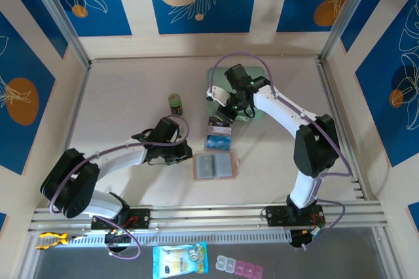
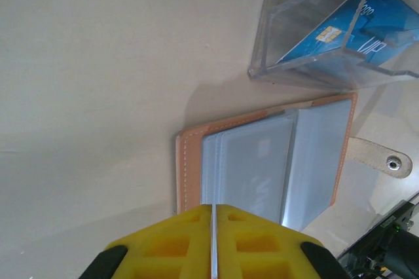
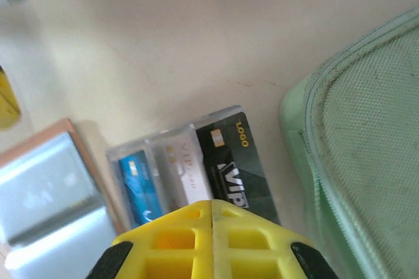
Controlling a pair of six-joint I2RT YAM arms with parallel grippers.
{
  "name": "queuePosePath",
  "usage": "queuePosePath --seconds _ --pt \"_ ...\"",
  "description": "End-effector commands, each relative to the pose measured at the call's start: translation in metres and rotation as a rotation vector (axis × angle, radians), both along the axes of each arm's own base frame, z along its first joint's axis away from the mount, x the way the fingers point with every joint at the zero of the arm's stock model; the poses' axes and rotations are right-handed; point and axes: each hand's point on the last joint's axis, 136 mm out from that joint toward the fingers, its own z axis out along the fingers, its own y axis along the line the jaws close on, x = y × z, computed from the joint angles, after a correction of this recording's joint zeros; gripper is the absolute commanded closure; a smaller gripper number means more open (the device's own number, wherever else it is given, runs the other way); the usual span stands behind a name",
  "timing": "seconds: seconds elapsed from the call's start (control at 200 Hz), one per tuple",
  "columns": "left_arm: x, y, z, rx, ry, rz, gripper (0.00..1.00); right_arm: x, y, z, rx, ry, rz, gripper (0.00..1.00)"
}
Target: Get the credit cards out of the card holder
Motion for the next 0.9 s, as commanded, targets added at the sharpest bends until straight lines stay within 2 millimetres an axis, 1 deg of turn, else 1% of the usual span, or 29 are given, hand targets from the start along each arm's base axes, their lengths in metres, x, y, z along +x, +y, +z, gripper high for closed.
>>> queuePosePath --seconds 0.0,0.22,0.275,0.405,0.465,0.525,0.605,0.735,0.785,0.895 --pt "-0.003 -0.01 -0.003 -0.029 0.014 -0.02 0.91 -0.009 0.006 0.006 0.072 0.081 -0.206 1.0" --pt "-0.012 -0.015 -0.013 -0.013 0.027 -0.044 0.93 -0.037 0.009 0.003 0.157 0.212 -0.494 1.0" --pt "-0.015 -0.016 -0.015 -0.009 0.031 -0.049 0.94 -0.044 0.008 0.002 0.182 0.248 -0.542 1.0" --pt "-0.025 -0.016 -0.022 0.01 0.042 -0.065 0.95 -0.059 -0.004 -0.001 0.233 0.323 -0.671 1.0" --pt "-0.029 -0.014 -0.027 0.026 0.051 -0.066 0.95 -0.068 -0.004 -0.002 0.265 0.378 -0.707 1.0" --pt "-0.034 -0.011 -0.032 0.045 0.061 -0.07 0.96 -0.077 -0.008 -0.009 0.268 0.438 -0.771 1.0" --pt "-0.038 -0.006 -0.038 0.072 0.067 -0.068 0.96 -0.09 -0.006 -0.016 0.27 0.518 -0.783 1.0" --pt "-0.041 -0.006 -0.043 0.064 0.075 -0.068 0.96 -0.106 0.002 -0.025 0.266 0.581 -0.773 1.0" --pt "-0.043 -0.007 -0.044 0.064 0.078 -0.072 0.96 -0.112 0.005 -0.028 0.264 0.602 -0.772 0.97" --pt "-0.042 -0.007 -0.044 0.07 0.076 -0.077 0.96 -0.121 0.011 -0.036 0.251 0.643 -0.781 0.86"
